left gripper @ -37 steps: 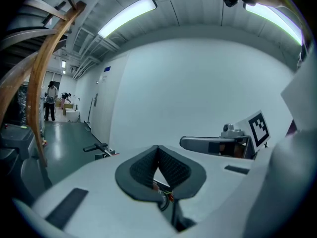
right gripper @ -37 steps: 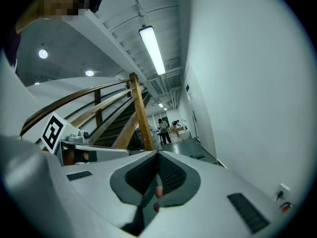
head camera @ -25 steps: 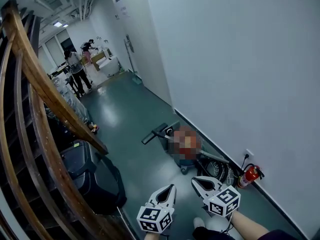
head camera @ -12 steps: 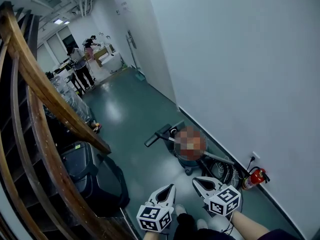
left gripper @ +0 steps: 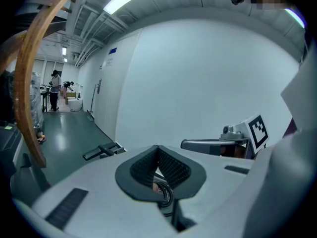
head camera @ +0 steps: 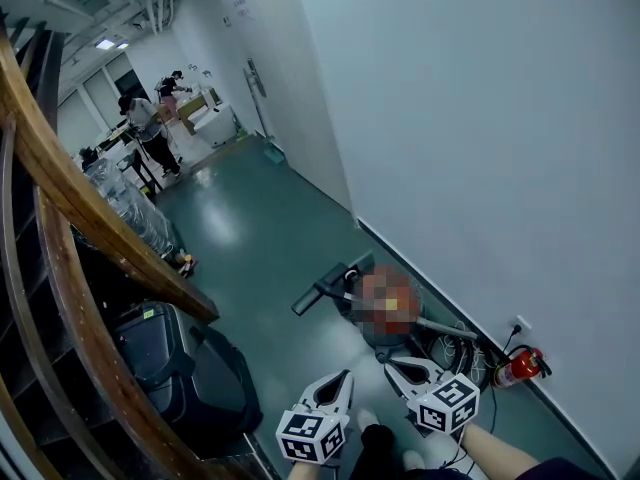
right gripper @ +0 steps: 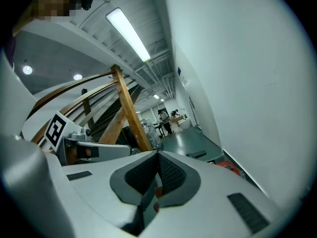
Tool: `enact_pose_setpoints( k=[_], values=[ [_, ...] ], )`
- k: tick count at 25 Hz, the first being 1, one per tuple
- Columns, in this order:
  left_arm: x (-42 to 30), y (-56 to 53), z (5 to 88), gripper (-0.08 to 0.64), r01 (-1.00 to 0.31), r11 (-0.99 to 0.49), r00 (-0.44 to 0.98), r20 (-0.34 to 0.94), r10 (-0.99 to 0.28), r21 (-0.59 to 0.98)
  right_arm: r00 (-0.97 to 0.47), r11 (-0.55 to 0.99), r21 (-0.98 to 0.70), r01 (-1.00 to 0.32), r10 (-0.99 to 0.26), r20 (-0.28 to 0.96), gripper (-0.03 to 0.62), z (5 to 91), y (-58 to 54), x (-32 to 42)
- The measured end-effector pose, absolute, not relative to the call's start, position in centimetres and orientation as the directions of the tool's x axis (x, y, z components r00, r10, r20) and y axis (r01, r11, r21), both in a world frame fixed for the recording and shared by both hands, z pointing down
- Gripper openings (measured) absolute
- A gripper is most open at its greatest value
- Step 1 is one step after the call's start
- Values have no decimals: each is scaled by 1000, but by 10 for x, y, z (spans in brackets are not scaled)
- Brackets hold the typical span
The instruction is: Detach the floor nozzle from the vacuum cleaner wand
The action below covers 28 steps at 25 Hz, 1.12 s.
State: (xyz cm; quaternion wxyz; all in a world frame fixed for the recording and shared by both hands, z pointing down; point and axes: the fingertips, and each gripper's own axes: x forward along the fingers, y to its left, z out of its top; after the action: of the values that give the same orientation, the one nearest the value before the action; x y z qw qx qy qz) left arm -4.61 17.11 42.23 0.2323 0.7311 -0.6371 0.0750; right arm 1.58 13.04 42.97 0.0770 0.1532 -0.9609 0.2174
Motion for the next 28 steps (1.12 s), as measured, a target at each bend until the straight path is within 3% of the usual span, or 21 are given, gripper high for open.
enact_pose_setpoints(
  k=[14, 28],
  values=[
    [-146, 84, 438, 5, -951, -106, 225, 414, -882, 289, -921, 829, -412, -377, -289, 262, 17, 449, 51, -80],
    [-199, 30, 456, 5, -931, -148, 294, 444, -847, 334, -889, 790, -419, -447, -336, 312, 17, 466, -2, -127]
  ],
)
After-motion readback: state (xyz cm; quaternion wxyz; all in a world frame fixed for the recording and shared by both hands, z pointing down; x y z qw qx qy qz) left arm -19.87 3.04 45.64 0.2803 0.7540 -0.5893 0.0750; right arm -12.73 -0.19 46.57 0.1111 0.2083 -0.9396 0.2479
